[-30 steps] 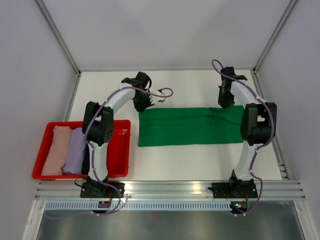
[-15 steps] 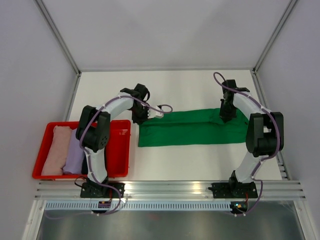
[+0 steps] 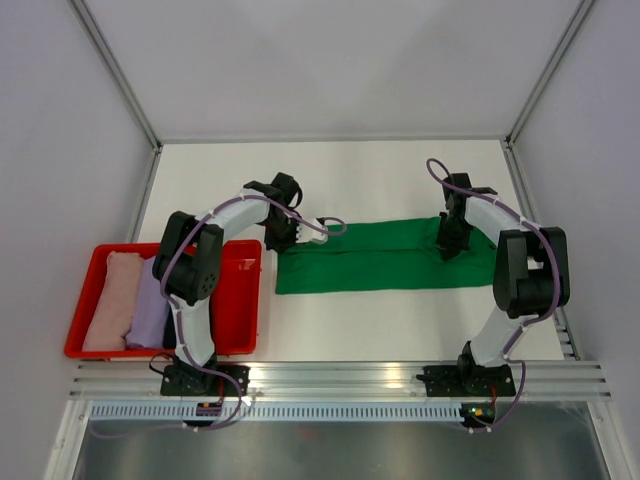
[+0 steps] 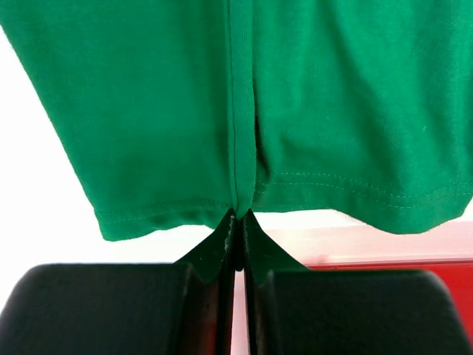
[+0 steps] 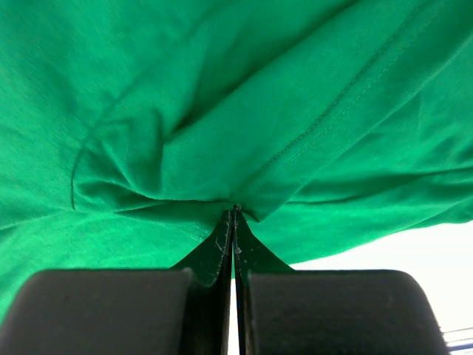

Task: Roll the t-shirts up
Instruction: Fold the tshirt

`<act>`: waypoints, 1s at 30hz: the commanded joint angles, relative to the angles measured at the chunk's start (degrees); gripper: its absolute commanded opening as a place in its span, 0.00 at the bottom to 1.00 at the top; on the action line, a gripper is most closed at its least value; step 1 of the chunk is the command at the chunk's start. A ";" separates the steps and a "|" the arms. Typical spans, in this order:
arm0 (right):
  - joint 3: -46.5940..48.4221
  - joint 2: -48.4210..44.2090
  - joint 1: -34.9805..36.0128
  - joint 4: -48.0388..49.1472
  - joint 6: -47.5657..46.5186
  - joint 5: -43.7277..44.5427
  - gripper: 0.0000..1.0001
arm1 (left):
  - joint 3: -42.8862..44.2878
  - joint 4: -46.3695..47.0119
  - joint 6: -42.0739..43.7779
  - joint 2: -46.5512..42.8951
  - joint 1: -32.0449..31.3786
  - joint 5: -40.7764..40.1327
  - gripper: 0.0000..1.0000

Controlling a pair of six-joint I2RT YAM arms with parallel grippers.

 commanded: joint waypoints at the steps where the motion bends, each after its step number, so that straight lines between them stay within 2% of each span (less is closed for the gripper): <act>1: -1.30 -3.25 0.29 -0.05 2.95 -1.34 0.00 | 0.46 1.39 2.71 -3.06 -0.01 -0.56 0.08; 6: -0.07 -3.78 0.20 -2.86 4.01 -2.39 0.00 | 0.81 1.66 3.06 -2.80 -0.01 -1.44 0.08; 13: -3.23 -3.08 0.55 -1.03 6.38 -6.51 0.02 | 0.90 1.66 3.15 -2.54 -0.01 -1.70 0.12; 26: -2.53 -4.05 2.57 -3.22 8.49 -6.52 0.04 | 1.42 1.66 2.80 -2.36 -0.01 -2.67 0.12; 30: -1.31 -3.34 2.57 -2.87 9.90 -11.70 0.04 | 1.60 1.74 2.71 -2.36 -0.01 -2.76 0.12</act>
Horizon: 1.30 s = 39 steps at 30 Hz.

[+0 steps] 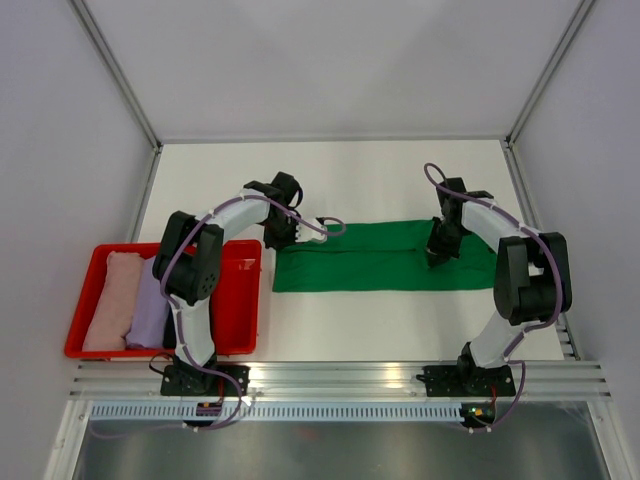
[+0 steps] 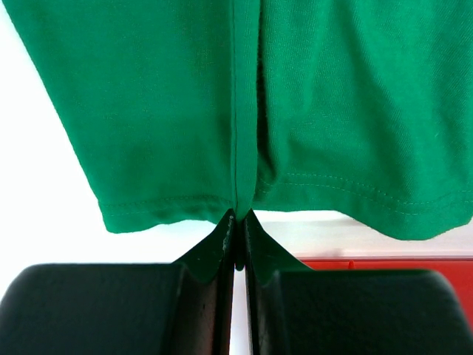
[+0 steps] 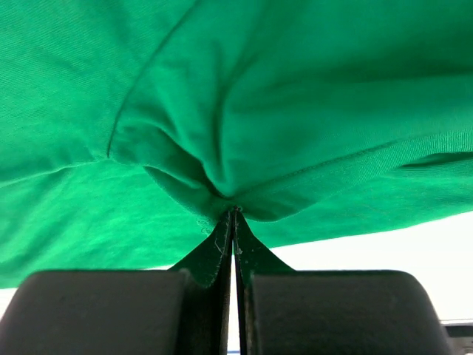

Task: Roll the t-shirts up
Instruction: Fold the tshirt

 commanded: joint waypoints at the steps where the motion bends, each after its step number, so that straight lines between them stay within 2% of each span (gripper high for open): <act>1: 2.54 -0.57 0.15 -0.88 2.40 -3.95 0.04 | 1.60 0.61 2.43 -2.36 -0.01 0.02 0.12; 8: 1.06 0.49 0.15 -1.41 2.58 -5.62 0.07 | 1.34 0.52 2.60 -2.54 -0.01 -0.60 0.12; 10: -0.26 0.57 0.15 -0.62 2.93 -6.23 0.22 | 1.34 0.52 2.60 -2.54 -0.01 -0.60 0.12; 12: 0.35 1.10 0.15 -1.58 2.67 -4.84 0.45 | 1.34 0.52 2.52 -2.45 -0.01 -0.69 0.13; 13: 1.66 1.02 0.15 -1.84 1.88 -3.26 0.60 | 1.34 0.52 2.60 -2.36 -0.01 -0.77 0.13; 14: 2.63 0.32 0.15 -2.11 1.44 -2.20 0.64 | 1.25 0.52 2.60 -2.36 -0.01 -0.86 0.16; 15: 5.25 -0.21 0.06 -2.72 0.57 -0.71 0.72 | 1.25 0.52 2.52 -2.53 -0.01 -0.86 0.17; 16: 6.75 -0.65 0.06 -3.16 -0.23 0.69 0.74 | 1.16 0.52 2.60 -2.62 -0.01 -0.95 0.20; 20: 12.48 -1.53 -1.60 -7.02 -3.40 7.82 0.76 | 0.46 0.43 3.13 -3.41 0.07 -1.65 0.36; 21: 11.87 -1.97 -3.96 -7.03 -3.57 8.00 0.73 | 0.11 0.52 3.92 -4.11 -0.01 -1.74 0.36; 22: 10.82 -3.37 -5.20 -6.77 -3.40 7.92 0.70 | -0.15 0.52 4.36 -4.55 -0.01 -1.57 0.41; 23: 9.42 -4.25 -8.08 -5.46 -3.14 6.87 0.66 | -0.77 0.43 4.71 -4.91 -0.01 -1.65 0.41; 24: 6.19 -5.04 -12.55 -4.58 -2.96 5.82 0.51 | -1.12 0.43 5.50 -5.61 -0.01 -1.65 0.44; 27: 0.38 -7.33 -19.86 -0.10 -2.52 4.05 0.26 | -2.00 0.17 6.29 -6.49 -0.01 -1.83 0.45; 29: -1.40 -7.25 -21.82 3.40 -2.78 2.65 0.25 | -2.09 -0.27 6.21 -6.84 -0.01 -1.66 0.48; 36: -5.79 -6.28 -24.28 12.21 -4.01 1.32 0.38 | 0.45 -0.36 1.21 -6.23 -0.01 -1.04 0.49; 39: -7.38 -6.28 -24.29 14.15 -4.02 -0.69 0.38 | 0.81 -0.45 0.06 -6.23 -0.01 -1.21 0.49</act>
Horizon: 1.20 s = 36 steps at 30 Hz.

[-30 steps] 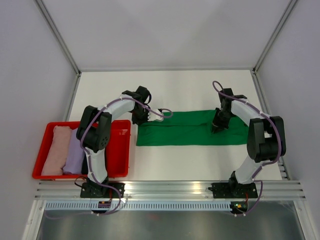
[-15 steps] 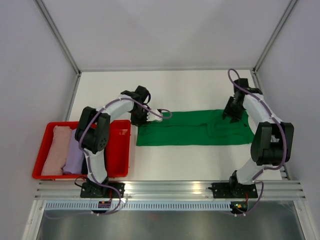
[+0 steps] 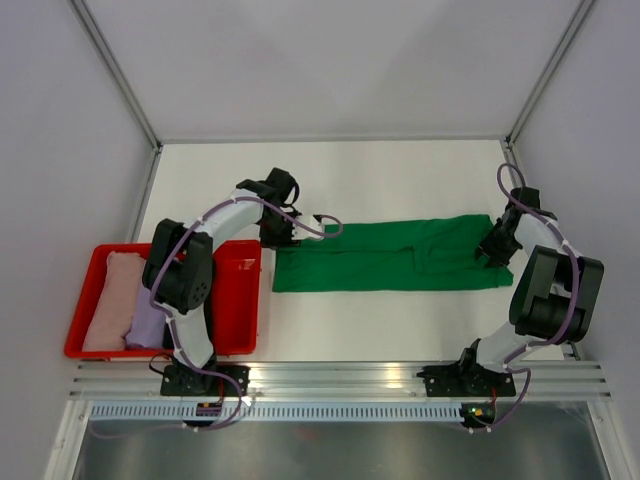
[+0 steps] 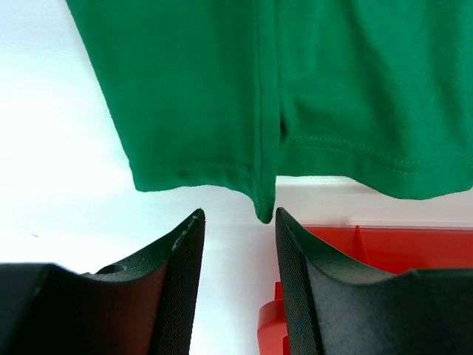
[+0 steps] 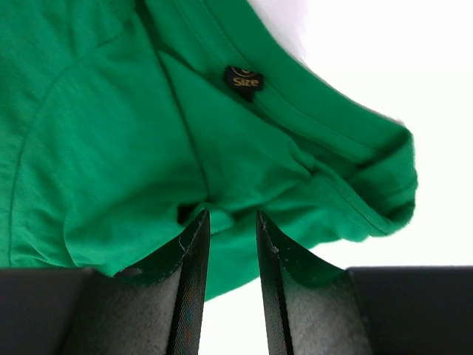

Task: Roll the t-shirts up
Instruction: Fold the tshirt

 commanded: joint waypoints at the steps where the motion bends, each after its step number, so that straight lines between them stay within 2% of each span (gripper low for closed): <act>1: -1.76 -0.47 -0.13 5.58 -0.63 -2.97 0.38 | 1.62 -0.27 -2.22 -1.35 -0.01 0.51 0.49; 10: -2.82 1.38 -0.13 9.45 -1.42 -3.85 0.38 | 2.14 -0.27 -2.57 -0.65 -0.01 -0.01 0.49; 13: -3.08 0.24 -0.13 9.36 -1.42 -3.85 0.29 | 2.23 -0.18 -2.74 -0.48 -0.01 -0.28 0.49; 14: -3.09 0.15 -0.13 9.02 -1.24 -3.68 0.21 | 2.23 -0.18 -2.74 -0.30 -0.01 -0.28 0.49; 18: -2.91 -0.02 -0.13 8.05 -0.54 -3.50 0.05 | 2.49 -0.18 -2.83 0.05 -0.01 -0.46 0.49; 20: -2.39 -0.38 -0.13 6.64 -0.19 -3.15 0.01 | 2.58 -0.18 -2.74 0.31 -0.01 -0.45 0.49; 36: -0.54 -5.21 -0.31 -7.59 2.10 -2.36 0.00 | 2.59 -0.18 -2.39 0.58 -0.01 -0.19 0.49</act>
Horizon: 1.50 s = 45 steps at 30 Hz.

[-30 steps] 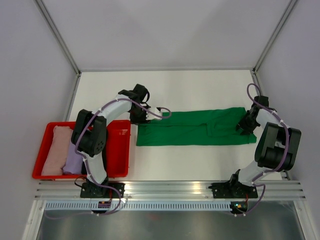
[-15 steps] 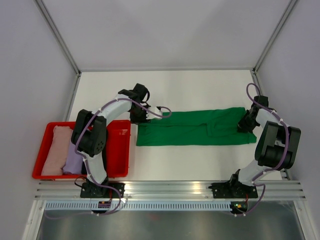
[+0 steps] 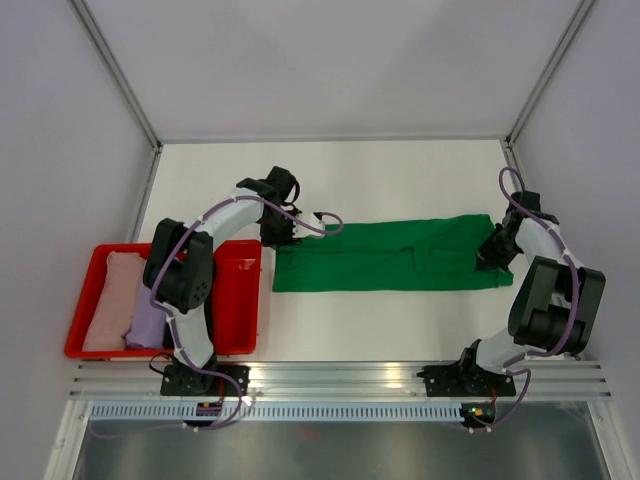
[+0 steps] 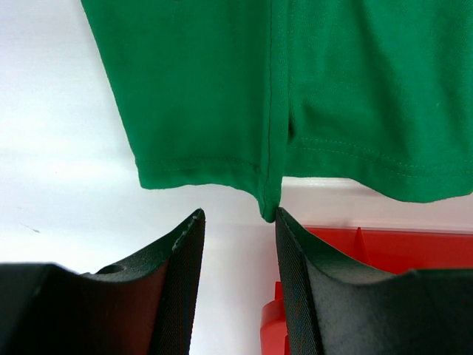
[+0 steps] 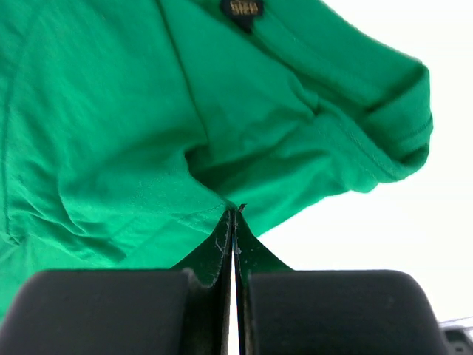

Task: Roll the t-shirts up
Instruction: Fold the tshirt

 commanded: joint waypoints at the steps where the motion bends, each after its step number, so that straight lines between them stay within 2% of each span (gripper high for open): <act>1: 1.65 -1.26 -0.40 -4.69 1.14 0.79 0.00 | 1.62 -0.16 -0.75 0.43 -0.10 -0.08 0.49; 10: -1.77 -1.00 -2.68 -4.35 1.49 -0.88 0.00 | 1.36 -0.08 -0.75 0.16 -0.01 0.01 0.49; 20: -2.22 6.56 -2.86 2.16 1.84 -0.45 0.01 | 1.27 -0.16 -0.75 -0.27 -0.10 -0.26 0.49; 22: -2.22 6.22 -2.86 2.16 1.40 0.43 0.05 | 1.09 -0.16 -0.84 -0.45 -0.10 -0.17 0.49; 24: -2.04 5.08 -2.86 1.64 1.23 2.36 0.16 | 0.83 -0.16 -0.93 -0.63 -0.01 -0.17 0.49; 25: -1.70 4.29 -2.86 1.37 0.62 2.37 0.28 | 0.74 -0.16 -1.10 -0.63 -0.01 -0.08 0.49; 27: -0.99 3.06 -2.51 0.49 -0.18 5.61 0.35 | 0.83 -0.16 -1.28 -0.63 -0.10 -0.17 0.49; 30: 1.90 -0.89 0.99 -1.09 -1.58 13.85 0.40 | 1.71 -0.07 -2.24 -0.28 -0.10 -0.43 0.49; 33: 5.68 -4.77 11.08 -1.36 -4.13 22.90 0.43 | 3.11 -0.07 -4.69 -0.19 -0.10 -0.35 0.50; 34: 5.95 -5.73 16.60 -1.18 -4.75 23.37 0.43 | 3.46 -0.07 -5.58 -0.19 -0.10 -0.17 0.50; 39: 3.68 -5.48 28.49 2.85 -9.66 16.11 0.44 | 1.89 -0.25 -8.32 -2.29 -0.01 0.01 0.50; 42: 3.14 -2.07 33.07 5.06 -10.55 12.92 0.44 | -0.92 -0.16 -7.17 -4.05 -0.10 0.18 0.51; 45: 4.02 2.24 35.19 5.67 -10.20 12.74 0.46 | -0.05 -0.34 -8.48 -3.79 -0.01 -0.70 0.52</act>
